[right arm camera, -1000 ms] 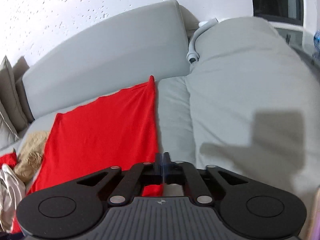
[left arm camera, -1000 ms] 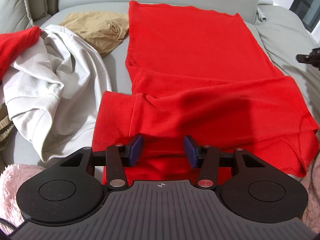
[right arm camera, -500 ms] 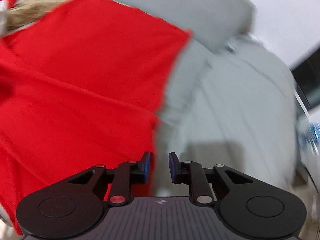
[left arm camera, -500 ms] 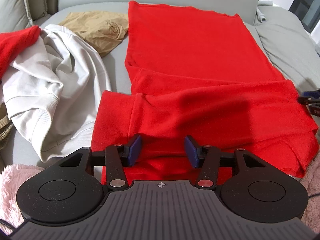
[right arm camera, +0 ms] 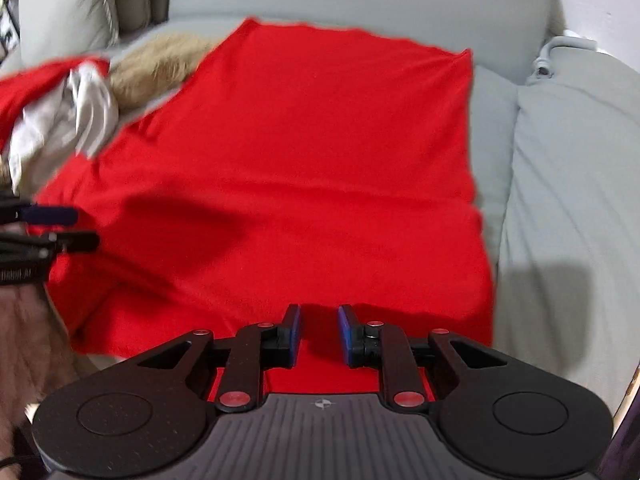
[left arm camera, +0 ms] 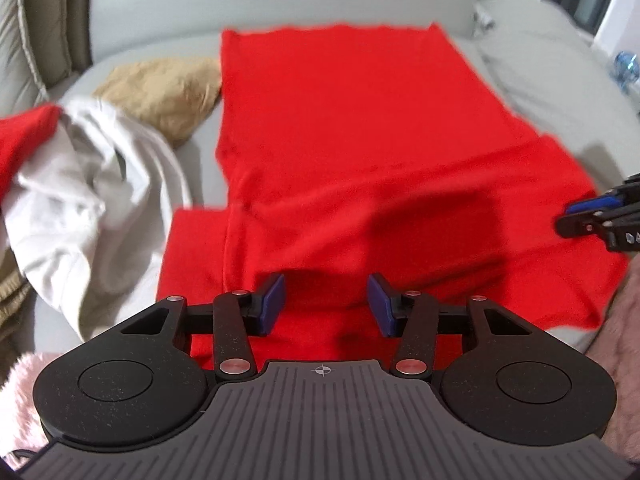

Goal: Fold clothes
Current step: 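Move both grippers down to the hem of the red sweatshirt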

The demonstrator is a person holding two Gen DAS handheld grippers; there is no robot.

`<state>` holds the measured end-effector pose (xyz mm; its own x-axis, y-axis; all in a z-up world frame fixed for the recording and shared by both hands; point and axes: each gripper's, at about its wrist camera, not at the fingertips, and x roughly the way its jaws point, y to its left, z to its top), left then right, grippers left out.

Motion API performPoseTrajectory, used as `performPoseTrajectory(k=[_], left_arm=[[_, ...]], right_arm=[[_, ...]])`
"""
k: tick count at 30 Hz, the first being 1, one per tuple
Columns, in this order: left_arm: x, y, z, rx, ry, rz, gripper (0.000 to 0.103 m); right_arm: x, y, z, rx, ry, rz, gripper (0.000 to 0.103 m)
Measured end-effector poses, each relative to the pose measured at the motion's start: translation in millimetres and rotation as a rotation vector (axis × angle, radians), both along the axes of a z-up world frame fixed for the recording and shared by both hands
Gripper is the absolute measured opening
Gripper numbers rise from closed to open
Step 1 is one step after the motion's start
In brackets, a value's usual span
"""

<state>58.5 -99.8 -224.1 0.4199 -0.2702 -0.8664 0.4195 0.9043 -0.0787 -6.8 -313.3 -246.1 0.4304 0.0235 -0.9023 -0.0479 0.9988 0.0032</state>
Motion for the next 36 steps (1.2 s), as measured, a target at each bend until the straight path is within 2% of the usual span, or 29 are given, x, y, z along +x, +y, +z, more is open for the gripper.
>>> performPoseTrajectory(k=[4,6,7,12,18,20,24,26,29,36], left_arm=[[2.5,2.6,-0.7,-0.001,0.013,0.000,0.053],[1.7,2.5,0.1,0.003,0.012,0.000,0.053],[1.0,2.4,1.7,0.011,0.014,-0.001,0.053],[-13.6,0.7,18.1,0.057,0.028,-0.035,0.051],[-33.5,-15.0,28.0,0.065,0.048,-0.095,0.052],[-37.8,-25.3,25.6,0.064,0.061,-0.120,0.052],[-41.6,-38.8,9.9,0.117,0.079,-0.151,0.052],[-43.5,-40.7,-2.0,0.140,0.093,-0.160,0.055],[-43.4,-39.6,-2.7,0.134,0.100,-0.160,0.055],[-51.5,-39.7,-4.1,0.157,0.106,-0.168,0.057]], right_arm=[[-13.6,-16.4,2.6,-0.005,0.050,-0.048,0.023],[-18.9,-22.7,2.5,-0.056,0.079,-0.085,0.038],[-20.1,-24.7,1.8,-0.073,0.089,-0.102,0.039],[-34.9,-32.8,18.2,-0.057,0.099,-0.178,0.037],[-40.7,-15.4,35.9,0.130,0.049,-0.180,0.037],[-39.0,-7.0,37.5,0.154,0.043,-0.160,0.037],[-31.1,14.1,28.0,0.124,0.046,-0.111,0.037],[-28.9,18.1,15.0,0.119,0.079,-0.099,0.037],[-35.7,20.4,0.9,0.096,0.101,-0.085,0.037],[-44.8,19.0,-2.2,0.103,0.124,-0.102,0.037]])
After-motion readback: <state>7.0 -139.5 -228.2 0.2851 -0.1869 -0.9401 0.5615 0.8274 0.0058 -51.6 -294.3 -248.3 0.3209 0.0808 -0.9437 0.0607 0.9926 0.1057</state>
